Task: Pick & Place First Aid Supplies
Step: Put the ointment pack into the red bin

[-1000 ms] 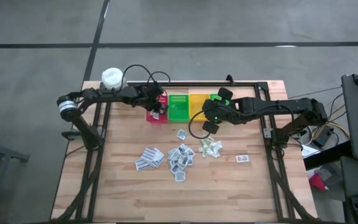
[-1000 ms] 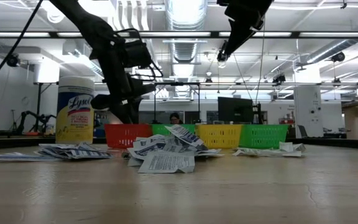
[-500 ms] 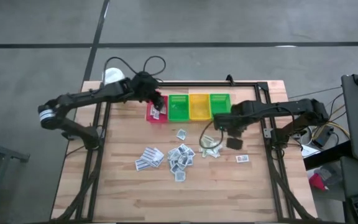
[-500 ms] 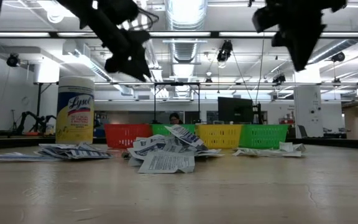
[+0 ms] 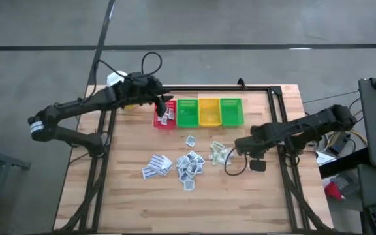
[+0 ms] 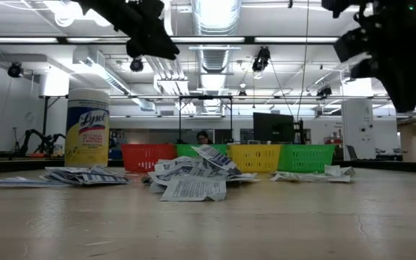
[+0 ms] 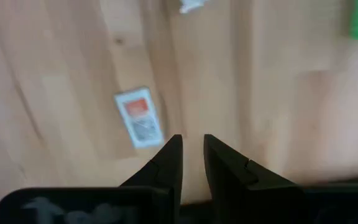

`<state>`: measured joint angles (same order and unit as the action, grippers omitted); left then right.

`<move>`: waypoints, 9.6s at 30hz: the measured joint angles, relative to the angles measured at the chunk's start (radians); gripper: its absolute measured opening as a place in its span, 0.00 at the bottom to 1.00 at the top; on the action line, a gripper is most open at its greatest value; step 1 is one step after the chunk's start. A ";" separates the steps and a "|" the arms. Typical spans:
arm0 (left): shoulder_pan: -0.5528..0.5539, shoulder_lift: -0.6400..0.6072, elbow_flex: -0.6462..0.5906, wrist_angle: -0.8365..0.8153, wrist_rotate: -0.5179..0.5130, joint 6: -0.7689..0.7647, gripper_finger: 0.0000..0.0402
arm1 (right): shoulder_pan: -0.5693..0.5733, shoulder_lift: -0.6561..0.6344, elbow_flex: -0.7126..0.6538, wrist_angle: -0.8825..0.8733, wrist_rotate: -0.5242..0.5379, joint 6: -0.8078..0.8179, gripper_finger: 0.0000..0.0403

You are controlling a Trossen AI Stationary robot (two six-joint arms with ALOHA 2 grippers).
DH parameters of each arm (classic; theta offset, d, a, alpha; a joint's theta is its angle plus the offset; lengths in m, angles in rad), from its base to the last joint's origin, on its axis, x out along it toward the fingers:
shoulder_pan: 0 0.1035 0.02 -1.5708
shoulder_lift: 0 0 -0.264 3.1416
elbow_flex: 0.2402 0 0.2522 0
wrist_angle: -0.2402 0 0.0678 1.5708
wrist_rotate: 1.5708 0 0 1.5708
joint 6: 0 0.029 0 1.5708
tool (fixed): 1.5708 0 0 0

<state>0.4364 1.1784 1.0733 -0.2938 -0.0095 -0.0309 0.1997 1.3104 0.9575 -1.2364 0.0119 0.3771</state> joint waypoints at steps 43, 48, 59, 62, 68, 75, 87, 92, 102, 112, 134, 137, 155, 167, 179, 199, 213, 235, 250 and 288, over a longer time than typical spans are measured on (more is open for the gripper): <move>-0.035 -0.014 -0.063 0.085 0.020 -0.078 0.35 | 0.001 -0.002 -0.364 0.388 -0.151 -0.056 0.34; -0.035 -0.014 -0.063 0.085 0.020 -0.078 0.35 | 0.001 0.028 -0.387 0.418 -0.151 -0.053 0.33; -0.035 -0.014 -0.063 0.085 0.020 -0.075 0.35 | 0.001 0.040 -0.400 0.428 -0.140 0.070 0.25; -0.035 -0.014 -0.063 0.085 0.020 -0.075 0.35 | 0.000 0.045 -0.399 0.427 -0.140 0.107 0.21; -0.035 -0.014 -0.063 0.085 0.020 -0.074 0.35 | 0.000 0.045 -0.400 0.425 -0.137 0.163 0.08; -0.035 -0.014 -0.063 0.085 0.020 -0.076 0.35 | 0.000 0.044 -0.402 0.425 -0.146 0.229 0.02; -0.044 -0.014 -0.063 0.102 0.020 -0.081 0.35 | 0.001 -0.035 -0.394 0.429 -0.181 0.260 0.02; -0.048 -0.014 -0.063 0.101 0.020 -0.081 0.35 | 0.001 -0.046 -0.392 0.427 -0.188 0.277 0.02; -0.054 -0.014 -0.064 0.100 0.020 -0.081 0.35 | 0.002 -0.046 -0.392 0.418 -0.250 0.397 0.04; -0.053 -0.014 -0.064 0.100 0.020 -0.070 0.35 | 0.001 -0.048 -0.392 0.382 -0.278 0.501 0.22; -0.052 -0.014 -0.064 0.100 0.020 -0.048 0.35 | 0.001 -0.046 -0.456 0.410 -0.219 0.631 0.29; -0.052 -0.014 -0.064 0.100 0.018 -0.048 0.35 | 0.000 -0.047 -0.465 0.415 -0.219 0.650 0.27; -0.053 -0.014 -0.064 0.102 0.016 -0.056 0.35 | 0.001 -0.046 -0.471 0.432 -0.223 0.652 0.02; -0.053 -0.014 -0.064 0.102 0.016 -0.056 0.35 | 0.001 -0.142 -0.461 0.420 -0.213 0.701 0.02; -0.053 -0.014 -0.064 0.102 0.016 -0.051 0.35 | 0.000 -0.250 -0.469 0.410 -0.132 0.784 0.02; -0.053 -0.014 -0.064 0.109 0.016 -0.056 0.35 | -0.017 -0.255 -0.463 0.437 -0.113 0.718 0.03; -0.052 -0.014 -0.064 0.107 0.016 -0.049 0.35 | -0.017 -0.229 -0.479 0.432 -0.169 0.780 0.33; -0.052 -0.014 -0.064 0.118 0.016 -0.049 0.35 | -0.017 -0.025 -0.485 0.463 -0.134 0.810 0.15; -0.053 -0.014 -0.064 0.121 0.016 -0.051 0.35 | -0.016 -0.107 -0.496 0.433 -0.111 0.847 0.02; -0.052 -0.014 -0.064 0.121 0.016 -0.048 0.35 | -0.018 -0.236 -0.471 0.468 -0.030 0.967 0.34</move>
<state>0.3840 1.1648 1.0092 -0.1724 0.0063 -0.0785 0.1812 1.0747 0.4868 -0.7682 -0.0180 1.3436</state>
